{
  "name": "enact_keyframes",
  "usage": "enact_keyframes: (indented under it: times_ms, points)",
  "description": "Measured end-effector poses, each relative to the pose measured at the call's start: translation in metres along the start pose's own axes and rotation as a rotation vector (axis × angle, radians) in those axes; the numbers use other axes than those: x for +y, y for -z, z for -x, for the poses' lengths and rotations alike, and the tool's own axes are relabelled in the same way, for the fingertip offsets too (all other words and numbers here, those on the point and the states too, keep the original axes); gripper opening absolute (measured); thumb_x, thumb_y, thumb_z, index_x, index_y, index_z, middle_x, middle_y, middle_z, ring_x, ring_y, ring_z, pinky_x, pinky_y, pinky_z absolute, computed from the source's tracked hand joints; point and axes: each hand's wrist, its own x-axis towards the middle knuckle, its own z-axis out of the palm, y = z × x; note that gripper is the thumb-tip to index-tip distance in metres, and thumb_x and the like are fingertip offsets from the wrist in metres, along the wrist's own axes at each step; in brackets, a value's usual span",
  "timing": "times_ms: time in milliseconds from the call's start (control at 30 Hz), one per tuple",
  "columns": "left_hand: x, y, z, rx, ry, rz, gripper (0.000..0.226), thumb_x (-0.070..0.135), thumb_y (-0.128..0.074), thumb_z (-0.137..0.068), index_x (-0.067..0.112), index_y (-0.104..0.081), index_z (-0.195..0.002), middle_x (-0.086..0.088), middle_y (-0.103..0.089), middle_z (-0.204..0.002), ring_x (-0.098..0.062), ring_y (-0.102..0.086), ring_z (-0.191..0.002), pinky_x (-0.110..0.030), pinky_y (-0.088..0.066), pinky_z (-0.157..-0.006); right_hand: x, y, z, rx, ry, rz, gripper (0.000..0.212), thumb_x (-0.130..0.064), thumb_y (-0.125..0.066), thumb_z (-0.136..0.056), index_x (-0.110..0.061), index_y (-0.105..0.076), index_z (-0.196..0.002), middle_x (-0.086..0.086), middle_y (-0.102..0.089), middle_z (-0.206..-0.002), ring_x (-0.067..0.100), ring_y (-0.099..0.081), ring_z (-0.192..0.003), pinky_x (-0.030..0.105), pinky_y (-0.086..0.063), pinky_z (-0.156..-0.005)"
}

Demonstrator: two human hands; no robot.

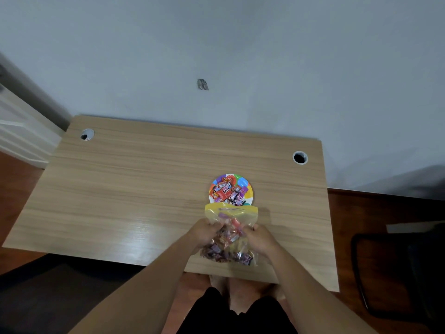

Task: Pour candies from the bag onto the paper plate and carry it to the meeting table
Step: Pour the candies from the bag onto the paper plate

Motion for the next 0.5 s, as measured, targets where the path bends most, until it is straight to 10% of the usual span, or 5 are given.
enact_keyframes:
  times_ms: [500]
  points:
    - [0.001, 0.002, 0.000, -0.003, -0.017, 0.058, 0.037, 0.041, -0.074, -0.097, 0.008, -0.082, -0.112, -0.007, -0.086, -0.105, -0.027, -0.081, -0.103, -0.045, -0.066, -0.094, 0.012, -0.002, -0.014, 0.036, 0.019, -0.030, 0.037, -0.046, -0.064, -0.103, -0.011, -0.075, -0.101, 0.003, -0.072, -0.083, 0.021, -0.064, -0.075, 0.032, -0.048, -0.071]
